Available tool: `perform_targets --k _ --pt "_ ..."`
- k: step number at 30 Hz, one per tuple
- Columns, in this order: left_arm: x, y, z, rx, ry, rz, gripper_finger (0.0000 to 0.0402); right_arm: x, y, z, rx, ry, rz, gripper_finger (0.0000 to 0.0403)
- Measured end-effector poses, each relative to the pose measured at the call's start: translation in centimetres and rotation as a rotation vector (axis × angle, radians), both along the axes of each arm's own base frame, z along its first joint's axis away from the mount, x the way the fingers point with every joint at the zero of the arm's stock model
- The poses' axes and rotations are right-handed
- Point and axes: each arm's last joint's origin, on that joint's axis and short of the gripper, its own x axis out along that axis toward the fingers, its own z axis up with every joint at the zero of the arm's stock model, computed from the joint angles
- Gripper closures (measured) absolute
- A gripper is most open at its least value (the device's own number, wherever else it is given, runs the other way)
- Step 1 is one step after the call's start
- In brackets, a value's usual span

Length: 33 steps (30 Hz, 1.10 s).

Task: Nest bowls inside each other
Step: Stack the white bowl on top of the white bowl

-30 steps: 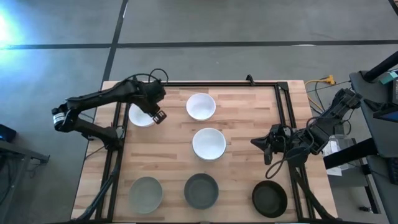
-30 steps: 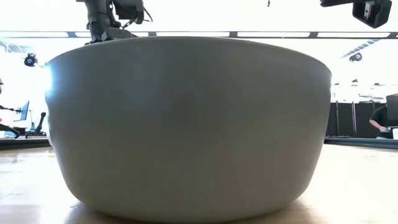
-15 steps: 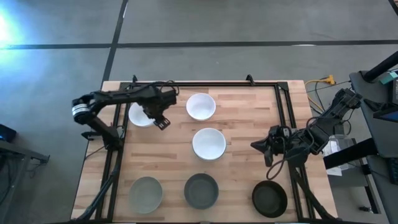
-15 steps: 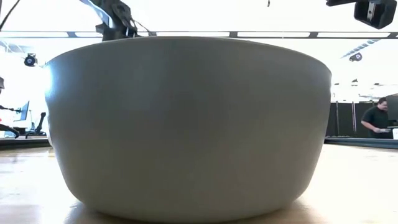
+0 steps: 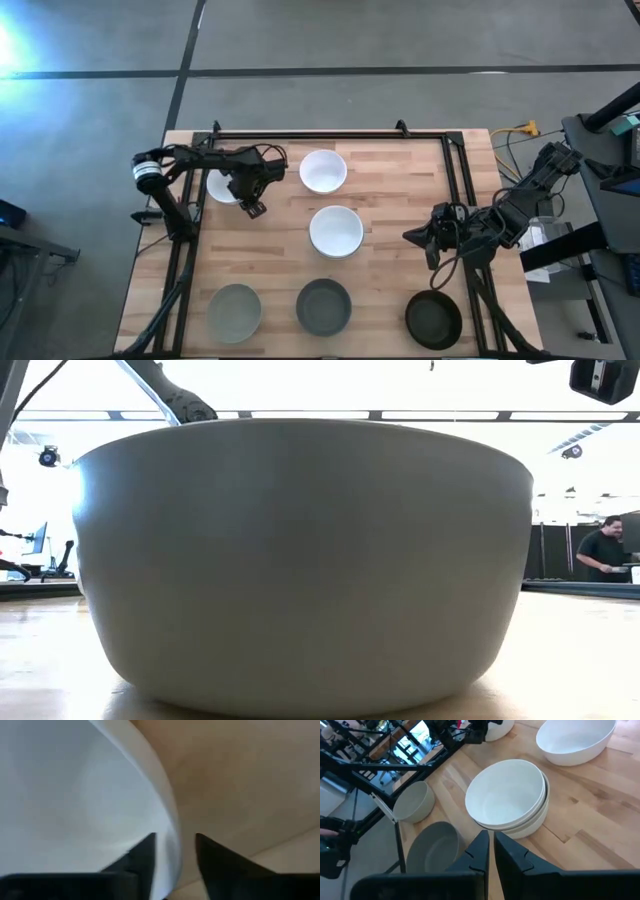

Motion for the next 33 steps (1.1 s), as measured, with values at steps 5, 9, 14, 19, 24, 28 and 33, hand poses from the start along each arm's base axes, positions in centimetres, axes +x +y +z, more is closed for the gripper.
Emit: perform_targets --k 5,9,14,19,24,28,33 --pt "-0.4 -0.3 0.5 -0.008 -0.033 0.006 0.039 0.0 0.0 0.0 0.0 0.0 0.0 0.038" --pt "-0.6 -0.7 2.1 0.002 -0.098 -0.009 0.0399 0.0 0.0 0.0 -0.001 0.001 0.0 0.038" --pt "-0.7 -1.6 6.2 0.05 -0.259 -0.019 0.04 0.0 0.0 0.0 -0.009 0.004 0.003 0.038" --pt "-0.6 -3.0 11.5 0.111 -0.478 -0.092 0.0401 0.0 0.0 0.0 -0.038 0.008 0.016 0.038" --pt "0.8 -5.2 16.9 0.118 -0.804 -0.266 0.0401 0.0 -0.1 0.0 -0.068 0.009 0.023 0.038" --pt "3.2 -7.9 20.6 0.149 -1.119 -0.53 0.0401 0.0 -0.2 0.0 -0.084 -0.001 0.005 0.038" --pt "6.3 -12.4 21.4 0.163 -1.187 -1.012 0.0401 0.0 -0.2 0.0 -0.082 -0.003 0.001 0.038"
